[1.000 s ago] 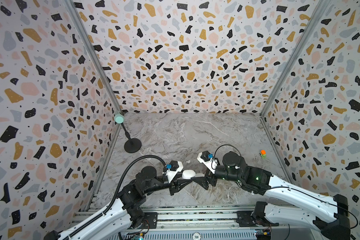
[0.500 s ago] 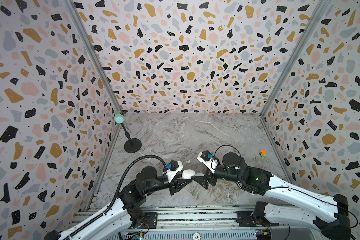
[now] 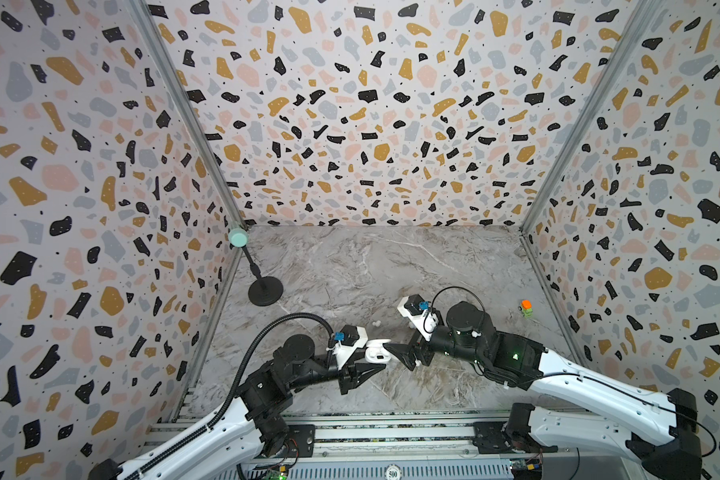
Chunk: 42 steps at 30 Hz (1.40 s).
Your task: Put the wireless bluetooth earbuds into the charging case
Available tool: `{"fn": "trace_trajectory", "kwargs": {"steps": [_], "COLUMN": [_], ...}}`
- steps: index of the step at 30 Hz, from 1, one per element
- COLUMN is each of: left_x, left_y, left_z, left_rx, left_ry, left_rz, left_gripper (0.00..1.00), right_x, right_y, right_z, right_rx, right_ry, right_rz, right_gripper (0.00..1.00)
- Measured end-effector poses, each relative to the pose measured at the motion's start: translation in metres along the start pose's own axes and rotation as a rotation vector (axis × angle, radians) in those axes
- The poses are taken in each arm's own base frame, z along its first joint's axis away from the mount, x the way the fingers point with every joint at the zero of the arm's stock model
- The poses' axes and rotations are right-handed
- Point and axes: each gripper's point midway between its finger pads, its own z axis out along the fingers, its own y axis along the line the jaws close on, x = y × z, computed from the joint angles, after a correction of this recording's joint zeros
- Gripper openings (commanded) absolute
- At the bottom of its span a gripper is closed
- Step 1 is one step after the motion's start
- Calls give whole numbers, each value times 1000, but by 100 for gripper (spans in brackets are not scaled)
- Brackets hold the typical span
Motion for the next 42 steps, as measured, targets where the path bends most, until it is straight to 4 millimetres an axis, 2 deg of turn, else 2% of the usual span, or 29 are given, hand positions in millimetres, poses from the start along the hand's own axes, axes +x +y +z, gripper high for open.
{"fn": "trace_trajectory", "kwargs": {"steps": [15, 23, 32, 42], "left_x": [-2, -2, -4, -4], "left_y": [-5, -8, -9, -11], "left_z": [0, 0, 0, 1], "left_rx": [28, 41, 43, 50], "left_ry": [-7, -6, -15, -16], "left_rz": [6, 7, 13, 16], "left_gripper": [0, 0, 0, 0], "right_x": [-1, 3, -1, -2], "right_y": [0, 1, 9, 24], "right_z": [0, 7, 13, 14], "right_rx": [1, -7, -55, -141], "right_ry": [-3, 19, 24, 18], "right_rz": [3, 0, -15, -30], "right_gripper": [93, 85, 57, 44]}}
